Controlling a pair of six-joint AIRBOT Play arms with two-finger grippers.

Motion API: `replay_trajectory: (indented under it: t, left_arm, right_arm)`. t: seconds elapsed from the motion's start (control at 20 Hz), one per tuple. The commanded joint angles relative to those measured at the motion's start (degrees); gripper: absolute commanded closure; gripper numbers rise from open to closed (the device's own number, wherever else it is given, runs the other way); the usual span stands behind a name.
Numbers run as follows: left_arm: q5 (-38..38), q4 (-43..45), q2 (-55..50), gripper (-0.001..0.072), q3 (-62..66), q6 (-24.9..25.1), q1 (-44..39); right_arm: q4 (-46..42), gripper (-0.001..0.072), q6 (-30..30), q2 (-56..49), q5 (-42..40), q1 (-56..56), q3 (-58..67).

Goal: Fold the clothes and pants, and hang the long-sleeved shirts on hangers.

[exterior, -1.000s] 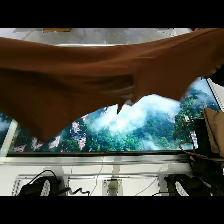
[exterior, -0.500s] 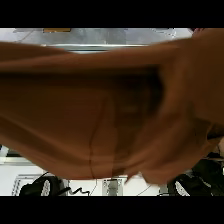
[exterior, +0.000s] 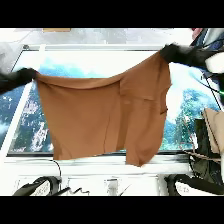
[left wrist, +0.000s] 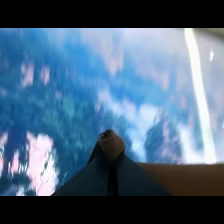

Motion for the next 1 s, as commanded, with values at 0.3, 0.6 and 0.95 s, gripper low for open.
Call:
replay_trajectory:
  t: [0.3, 0.6, 0.95]
  left_arm:
    - [21.33, -9.66, -22.14, 0.0689, 0.15, 3.13, -3.76]
    - [1.33, -9.51, -22.05, 0.0689, 0.15, -1.20, -3.93]
    - [-2.64, -9.62, -23.21, 0.0689, 0.15, -1.20, -5.25]
  right_arm:
    - [-0.57, 0.0701, 0.07, -20.17, -14.58, -1.86, 0.07]
    - [-1.29, 0.0701, 0.15, -20.15, 0.11, -9.31, 0.11]
    - [-3.06, 0.0701, 0.44, -20.83, 12.13, -10.69, -0.04]
